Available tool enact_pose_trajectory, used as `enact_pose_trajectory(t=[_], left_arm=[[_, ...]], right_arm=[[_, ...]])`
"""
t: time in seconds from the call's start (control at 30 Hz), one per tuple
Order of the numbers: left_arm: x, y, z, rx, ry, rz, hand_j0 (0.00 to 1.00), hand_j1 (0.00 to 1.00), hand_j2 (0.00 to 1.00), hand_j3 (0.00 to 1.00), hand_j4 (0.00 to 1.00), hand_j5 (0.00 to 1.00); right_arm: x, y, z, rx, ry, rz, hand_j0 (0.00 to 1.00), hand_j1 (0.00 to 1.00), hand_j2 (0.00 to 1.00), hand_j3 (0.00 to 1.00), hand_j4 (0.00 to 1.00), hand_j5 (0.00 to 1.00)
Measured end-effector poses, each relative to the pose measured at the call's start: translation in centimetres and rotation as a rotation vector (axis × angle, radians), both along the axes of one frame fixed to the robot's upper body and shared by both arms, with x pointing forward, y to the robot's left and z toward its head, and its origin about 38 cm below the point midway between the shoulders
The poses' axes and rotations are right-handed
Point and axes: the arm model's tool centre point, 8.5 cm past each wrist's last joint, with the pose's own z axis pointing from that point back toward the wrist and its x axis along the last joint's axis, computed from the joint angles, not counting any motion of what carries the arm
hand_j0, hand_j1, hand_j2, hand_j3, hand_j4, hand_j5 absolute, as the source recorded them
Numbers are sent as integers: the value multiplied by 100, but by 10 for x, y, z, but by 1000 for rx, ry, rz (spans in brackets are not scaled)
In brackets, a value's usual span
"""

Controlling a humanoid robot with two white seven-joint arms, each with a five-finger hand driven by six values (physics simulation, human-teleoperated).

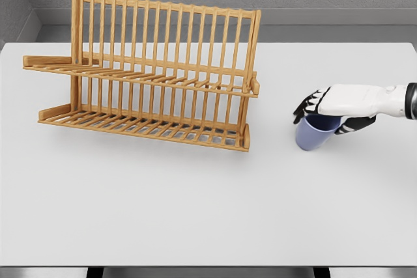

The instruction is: Right arm put cup on second shelf

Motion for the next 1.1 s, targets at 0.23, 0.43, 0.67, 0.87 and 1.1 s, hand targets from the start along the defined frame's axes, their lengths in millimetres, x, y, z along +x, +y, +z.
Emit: enact_pose_trajectory(t=[0.23,0.43,0.67,0.87,1.1], left_arm=[[0,0,0,0,0,0,100,100,100,100,100,100],[0,0,0,0,0,0,100,100,100,100,100,100],[0,0,0,0,0,0,100,100,100,100,100,100],[0,0,0,0,0,0,100,100,100,100,100,100],[0,0,0,0,0,0,100,100,100,100,100,100]], right_arm=[[4,1,7,-1,-17,-9,64,64,64,64,64,64],[8,2,20,-1,-48,-7,63,63,63,63,63,63],[12,1,38,-3,-91,-8,64,64,64,64,64,64],[19,2,63,-2,-149,-5,64,64,64,64,64,64],[22,1,82,9,-196,-10,63,63,63,63,63,63]])
